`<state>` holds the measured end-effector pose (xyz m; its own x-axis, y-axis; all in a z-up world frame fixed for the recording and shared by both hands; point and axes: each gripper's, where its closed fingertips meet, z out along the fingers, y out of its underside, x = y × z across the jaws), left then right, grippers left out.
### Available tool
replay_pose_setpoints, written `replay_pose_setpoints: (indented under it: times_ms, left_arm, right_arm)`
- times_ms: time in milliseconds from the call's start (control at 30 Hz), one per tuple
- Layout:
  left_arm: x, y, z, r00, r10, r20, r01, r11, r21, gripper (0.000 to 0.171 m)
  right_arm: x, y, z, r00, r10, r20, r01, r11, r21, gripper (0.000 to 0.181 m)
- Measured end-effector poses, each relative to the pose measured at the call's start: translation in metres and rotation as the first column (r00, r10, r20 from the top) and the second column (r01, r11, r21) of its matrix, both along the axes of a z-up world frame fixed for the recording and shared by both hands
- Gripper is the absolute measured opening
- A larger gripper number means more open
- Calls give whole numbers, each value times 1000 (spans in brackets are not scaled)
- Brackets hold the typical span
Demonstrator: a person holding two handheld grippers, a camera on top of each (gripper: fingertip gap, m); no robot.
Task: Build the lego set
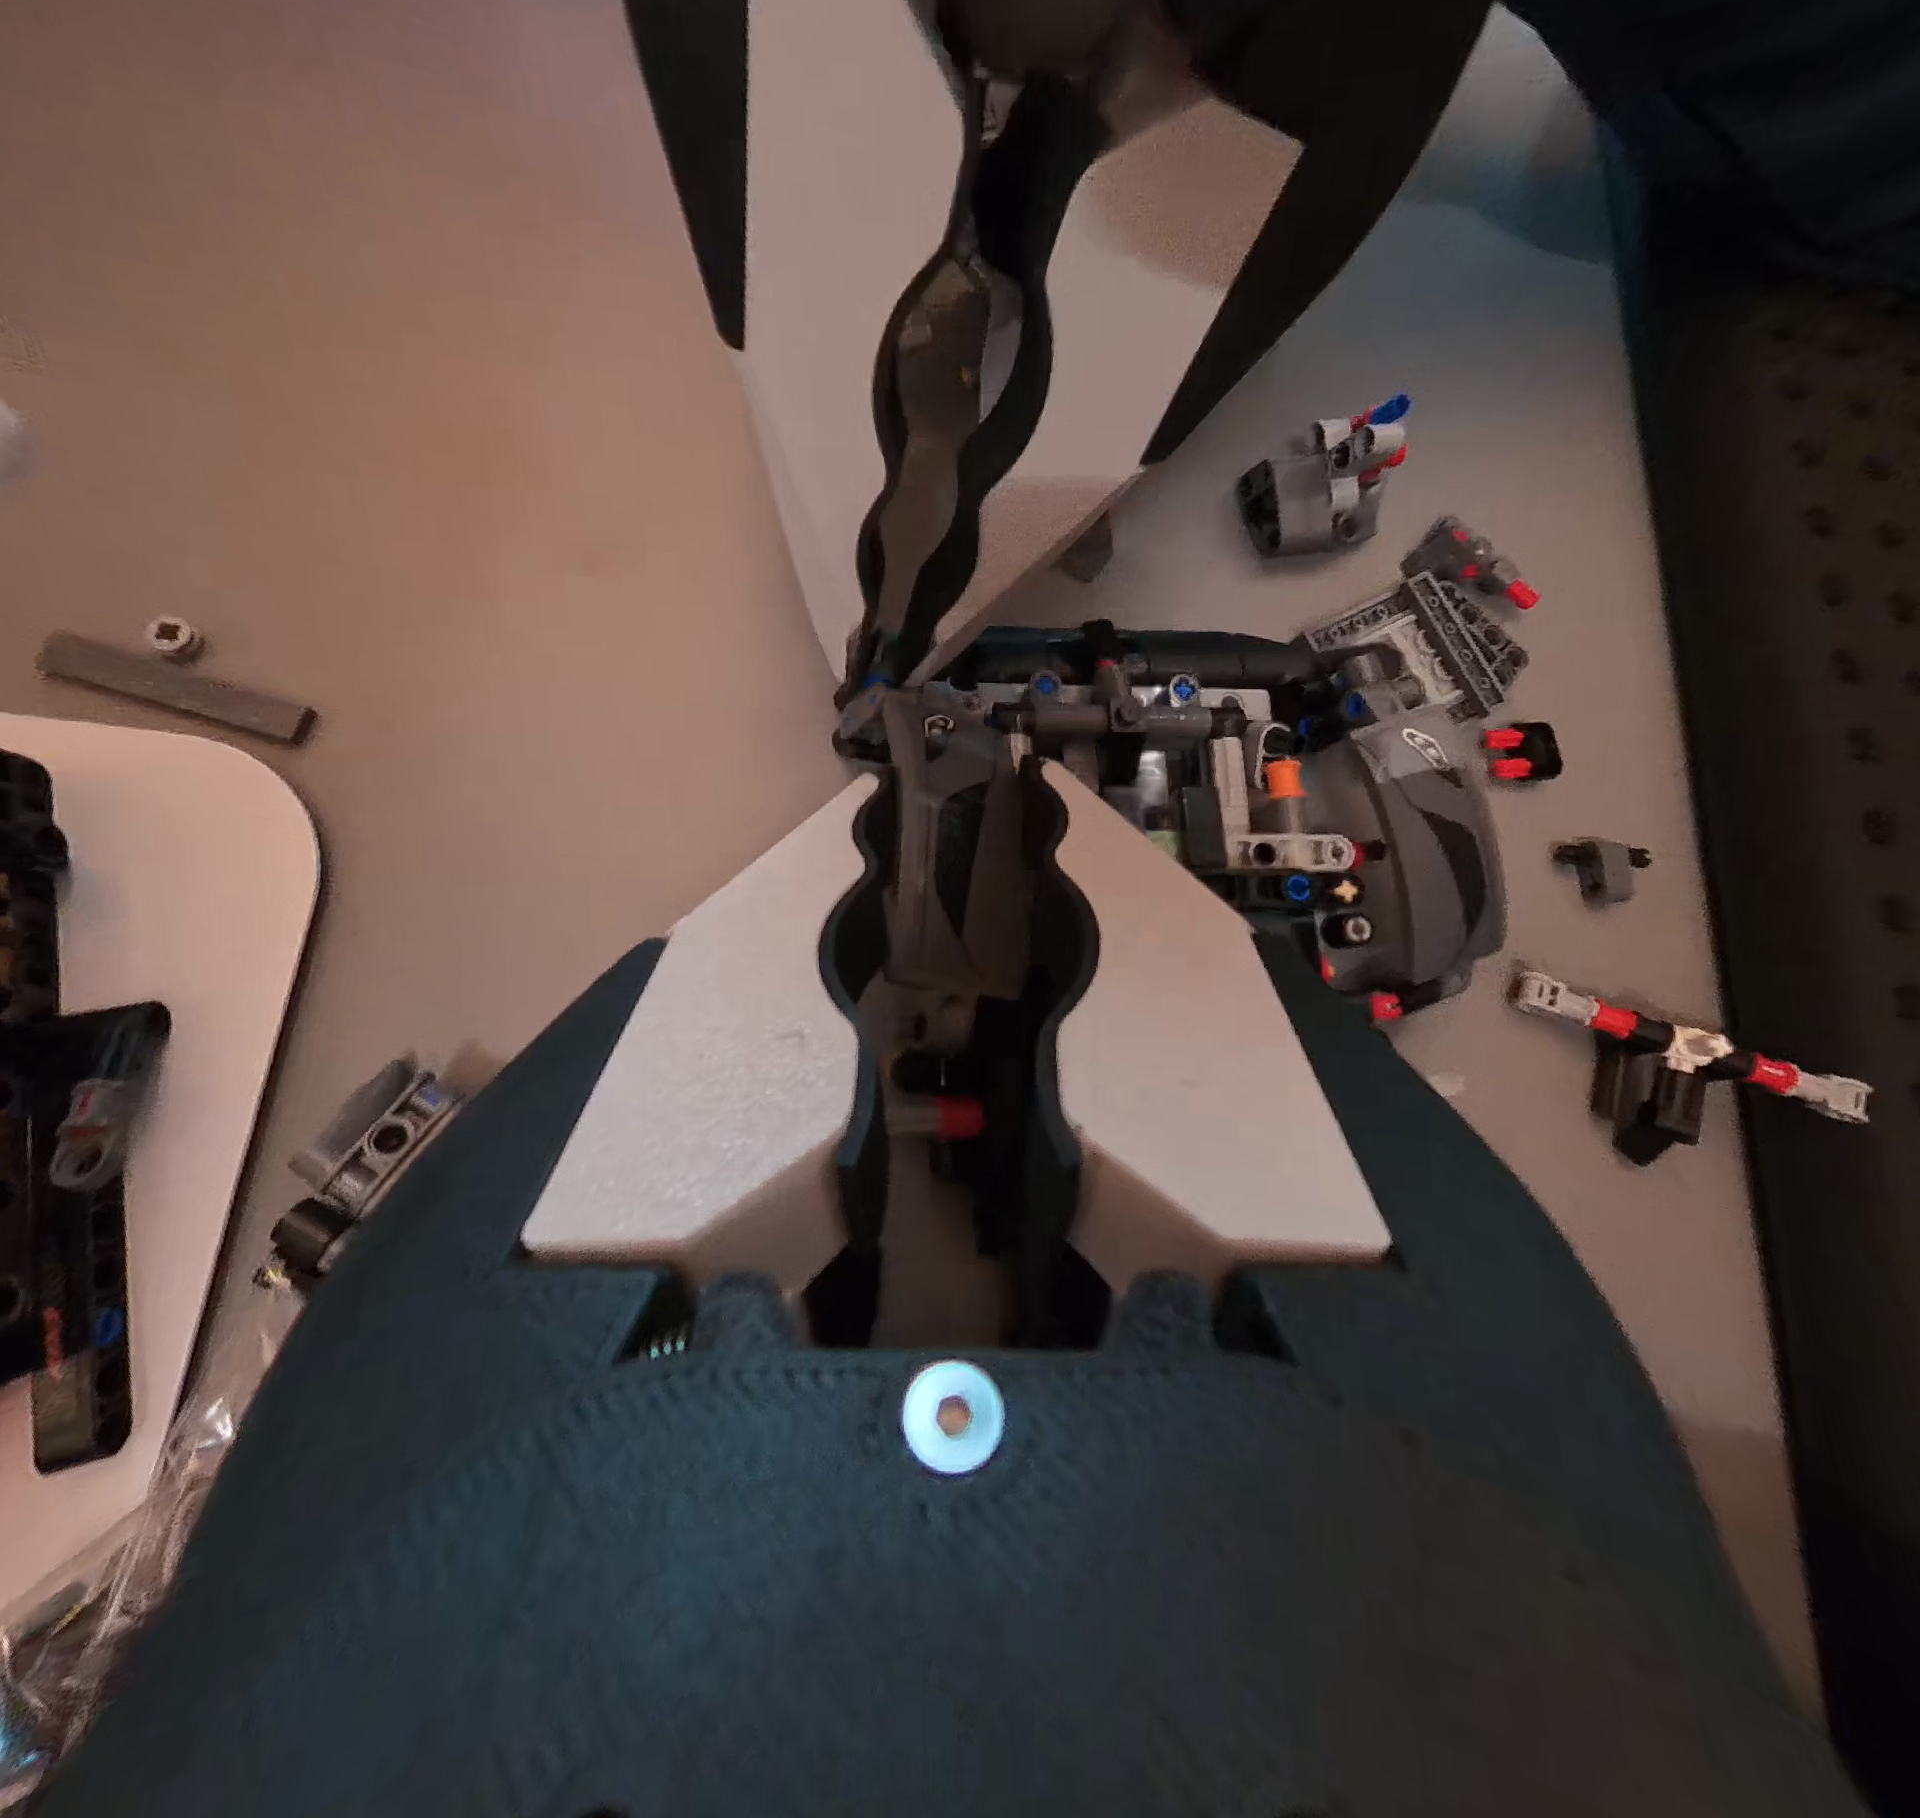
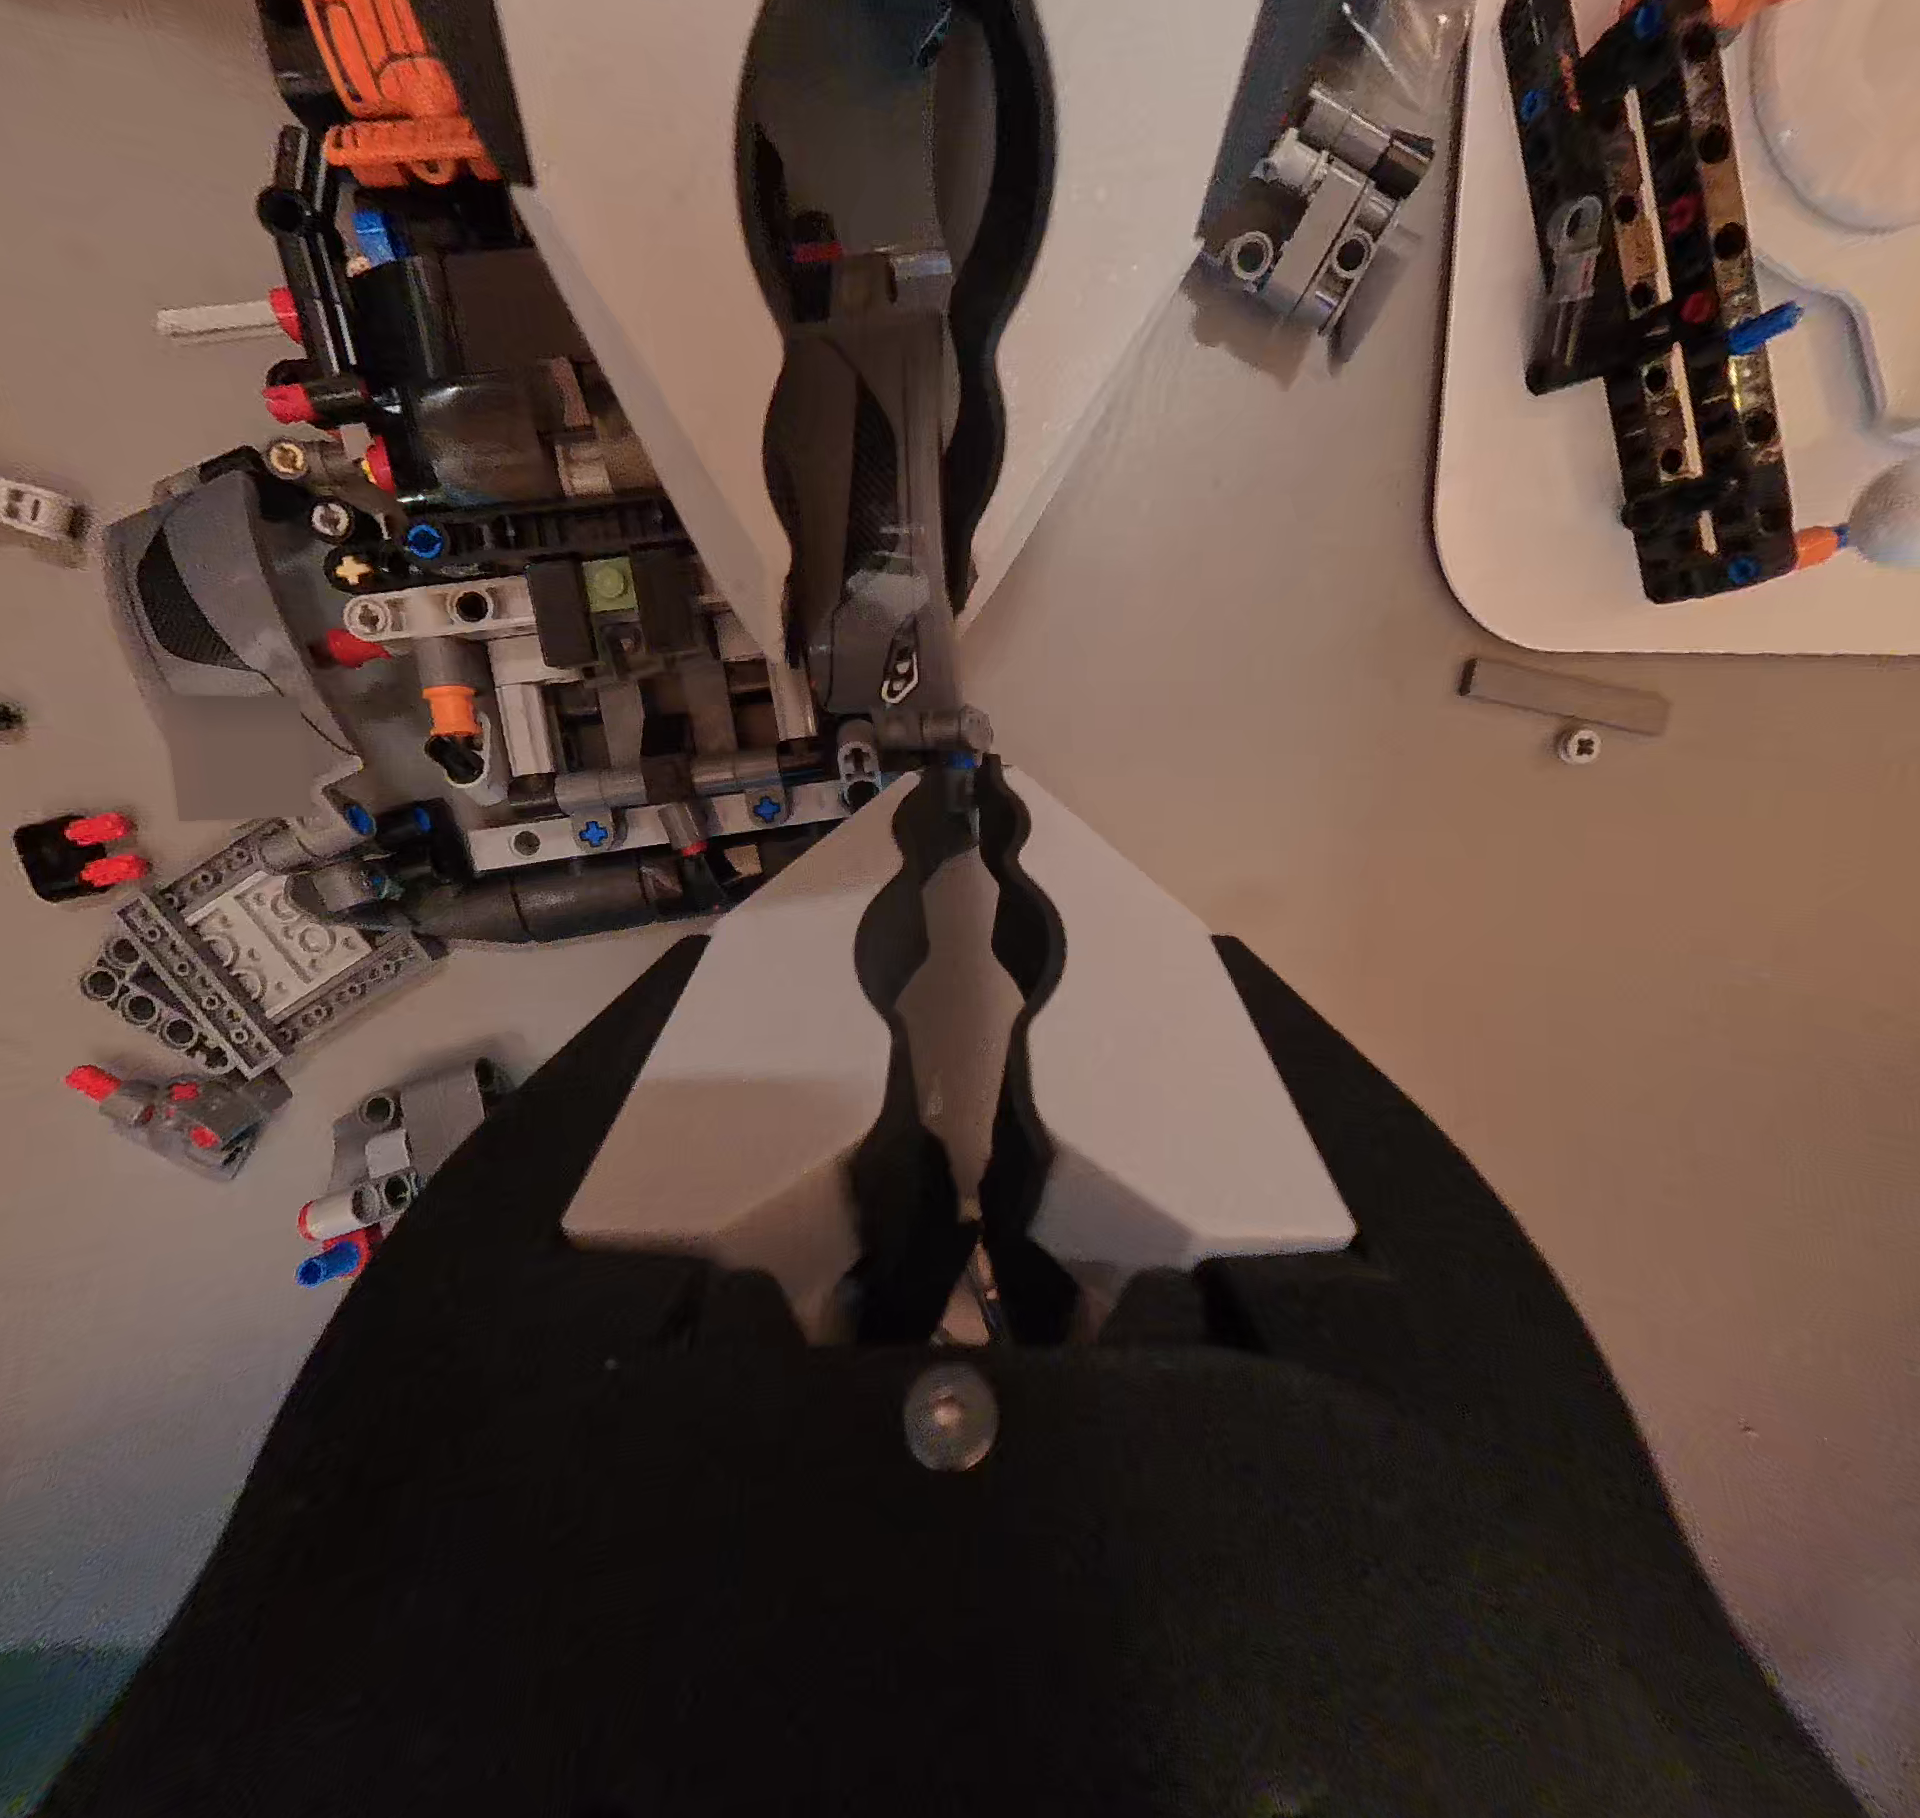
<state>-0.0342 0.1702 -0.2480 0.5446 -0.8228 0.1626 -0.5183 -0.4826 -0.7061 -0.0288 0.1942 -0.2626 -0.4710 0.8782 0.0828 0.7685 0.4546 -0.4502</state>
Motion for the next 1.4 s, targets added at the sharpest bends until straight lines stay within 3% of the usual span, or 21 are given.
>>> replay_pose_setpoints:
  times_ms: [367,467,600,667,733,867,1033,1200,1267,1400]
  left_arm:
    - [-13,-4,-2,1000,16,22,-15,1000,-13,16]
    - [-4,-8,-3,1000,-15,3,15,1000,-24,14]
    - [-14,-2,12,991,33,133,-31,999,-22,2]
    - [-30,8,9,991,107,80,-108,994,7,2]
    - [-27,5,5,990,96,102,-94,995,-19,2]
    - [-16,3,-11,999,49,-3,-49,997,-57,2]
    - [-18,4,-14,998,50,-48,-51,998,-22,8]
    - [-15,7,-6,997,28,-73,-24,998,58,3]
    - [-22,12,-11,991,73,-108,-68,997,47,5]
    - [-31,20,-11,978,146,-148,-138,988,63,33]
  right_arm:
    - [5,6,8,998,-8,-57,4,998,-66,4]
    - [9,0,2,1000,20,3,-20,1000,-18,5]
    - [12,9,1,999,-32,4,32,996,-82,4]
    - [14,8,1,1000,-19,14,20,997,-78,4]
    - [14,7,2,999,-30,20,31,995,-92,4]
    - [17,7,1,997,-48,58,54,993,-101,5]
    - [8,10,20,997,-76,-36,71,990,-126,18]
    - [-7,11,25,990,-73,-122,63,994,-86,34]
    - [-9,12,19,991,-67,-111,62,997,-47,35]
    - [-8,13,18,992,-71,-105,67,997,-38,35]
